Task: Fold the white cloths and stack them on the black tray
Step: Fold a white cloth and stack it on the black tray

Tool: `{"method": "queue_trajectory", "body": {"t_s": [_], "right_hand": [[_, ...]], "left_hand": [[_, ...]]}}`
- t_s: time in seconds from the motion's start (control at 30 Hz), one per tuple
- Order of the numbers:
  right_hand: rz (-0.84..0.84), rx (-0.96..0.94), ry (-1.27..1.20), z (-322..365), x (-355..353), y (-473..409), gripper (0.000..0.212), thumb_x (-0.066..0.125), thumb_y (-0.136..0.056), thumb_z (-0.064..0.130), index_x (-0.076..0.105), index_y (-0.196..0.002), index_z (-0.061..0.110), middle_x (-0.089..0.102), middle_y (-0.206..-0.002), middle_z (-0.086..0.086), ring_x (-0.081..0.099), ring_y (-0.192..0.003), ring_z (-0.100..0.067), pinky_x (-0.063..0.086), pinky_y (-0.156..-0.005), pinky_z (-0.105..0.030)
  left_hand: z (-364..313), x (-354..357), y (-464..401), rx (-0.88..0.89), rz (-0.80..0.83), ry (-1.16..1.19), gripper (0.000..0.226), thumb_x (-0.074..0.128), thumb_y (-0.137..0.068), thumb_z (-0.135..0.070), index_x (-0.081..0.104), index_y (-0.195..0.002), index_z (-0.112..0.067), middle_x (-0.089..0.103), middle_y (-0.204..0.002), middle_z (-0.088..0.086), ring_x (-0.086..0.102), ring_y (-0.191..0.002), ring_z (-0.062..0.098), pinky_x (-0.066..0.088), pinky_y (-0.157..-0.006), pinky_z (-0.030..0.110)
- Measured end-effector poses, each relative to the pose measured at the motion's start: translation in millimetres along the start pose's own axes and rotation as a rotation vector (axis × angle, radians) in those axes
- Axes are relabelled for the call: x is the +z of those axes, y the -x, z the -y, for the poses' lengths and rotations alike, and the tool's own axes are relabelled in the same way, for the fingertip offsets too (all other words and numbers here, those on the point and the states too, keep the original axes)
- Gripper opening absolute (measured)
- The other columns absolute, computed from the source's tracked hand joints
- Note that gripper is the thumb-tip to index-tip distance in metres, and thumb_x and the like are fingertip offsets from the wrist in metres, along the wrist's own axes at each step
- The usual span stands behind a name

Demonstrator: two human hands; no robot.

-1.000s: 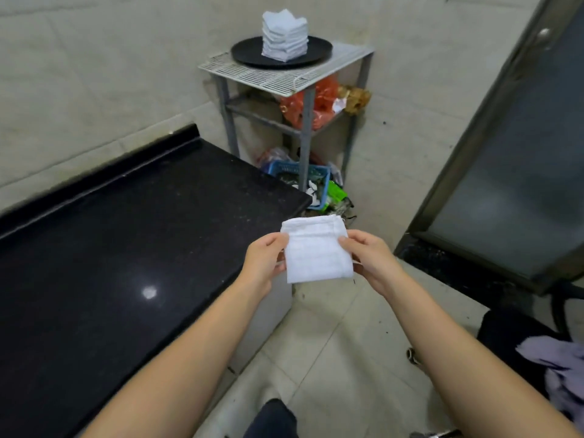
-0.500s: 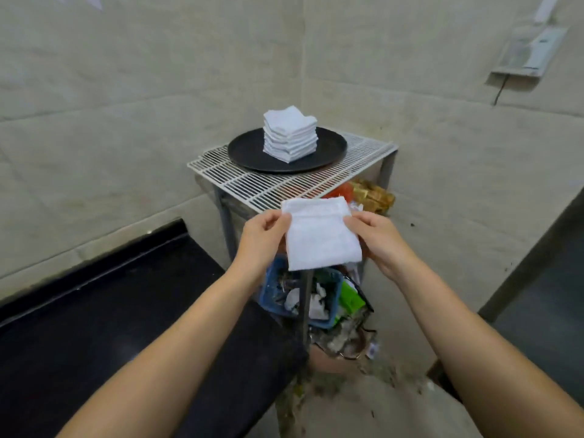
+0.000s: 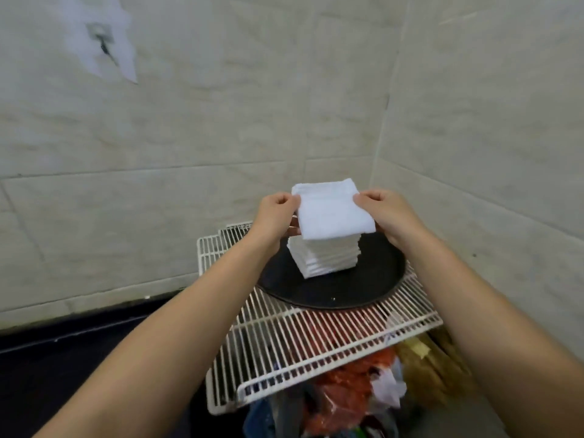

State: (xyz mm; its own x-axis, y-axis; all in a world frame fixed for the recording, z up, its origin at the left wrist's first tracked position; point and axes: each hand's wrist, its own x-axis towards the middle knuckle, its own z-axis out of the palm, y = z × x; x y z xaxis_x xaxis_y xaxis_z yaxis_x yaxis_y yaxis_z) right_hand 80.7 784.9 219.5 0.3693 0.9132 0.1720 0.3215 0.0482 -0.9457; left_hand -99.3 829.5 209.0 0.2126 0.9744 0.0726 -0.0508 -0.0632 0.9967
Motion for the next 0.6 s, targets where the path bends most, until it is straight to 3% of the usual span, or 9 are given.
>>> {"method": "queue_trajectory", "body": {"t_s": [0.13,0.27,0.4,0.53,0.6], "right_hand": [[0.130,0.018,0.048,-21.2,-2.8,-58.8,0.013,0.059,-0.091,0.018,0.064,-0.079,0.016,0.063,-0.080,-0.003,0.058,-0.080,-0.019,0.044,-0.069,-0.031],[0.237,0.066,0.046,-52.0,3.1,-80.6,0.008,0.061,-0.090,0.020,0.063,-0.082,0.020,0.065,-0.082,0.001,0.059,-0.079,-0.018,0.044,-0.071,-0.032],[0.278,0.065,0.001,-65.0,10.0,-88.2,0.009,0.061,-0.090,0.018,0.063,-0.081,0.021,0.063,-0.078,0.000,0.055,-0.068,-0.014,0.040,-0.058,-0.027],[0.279,0.085,-0.012,-70.3,13.1,-90.7,0.007,0.062,-0.090,0.021,0.062,-0.082,0.022,0.064,-0.084,0.000,0.057,-0.074,-0.014,0.043,-0.065,-0.029],[0.231,0.075,-0.007,-65.3,9.6,-88.7,0.006,0.061,-0.089,0.025,0.061,-0.086,0.019,0.061,-0.085,-0.001,0.055,-0.070,-0.012,0.040,-0.060,-0.025]], "left_hand": [[17.2,16.2,-42.6,-0.089,-0.117,-0.037,0.025,0.049,-0.096,-0.015,0.046,-0.072,-0.013,0.049,-0.066,0.005,0.048,-0.053,0.014,0.043,-0.036,0.015],[43.3,14.8,-56.5,-0.178,-0.174,-0.105,0.025,0.052,-0.095,-0.016,0.045,-0.071,-0.014,0.051,-0.070,0.008,0.050,-0.057,0.017,0.045,-0.038,0.017],[53.9,12.5,-58.8,-0.187,-0.220,-0.124,0.023,0.051,-0.094,-0.015,0.046,-0.072,-0.013,0.052,-0.075,0.011,0.050,-0.060,0.020,0.047,-0.040,0.020],[56.7,11.9,-54.5,-0.193,-0.231,-0.104,0.021,0.053,-0.095,-0.020,0.047,-0.076,-0.012,0.052,-0.067,0.007,0.049,-0.050,0.016,0.041,-0.037,0.018],[52.3,10.5,-48.4,-0.184,-0.248,-0.112,0.021,0.054,-0.094,-0.025,0.045,-0.080,-0.012,0.053,-0.065,0.005,0.049,-0.041,0.011,0.037,-0.036,0.016]]}}
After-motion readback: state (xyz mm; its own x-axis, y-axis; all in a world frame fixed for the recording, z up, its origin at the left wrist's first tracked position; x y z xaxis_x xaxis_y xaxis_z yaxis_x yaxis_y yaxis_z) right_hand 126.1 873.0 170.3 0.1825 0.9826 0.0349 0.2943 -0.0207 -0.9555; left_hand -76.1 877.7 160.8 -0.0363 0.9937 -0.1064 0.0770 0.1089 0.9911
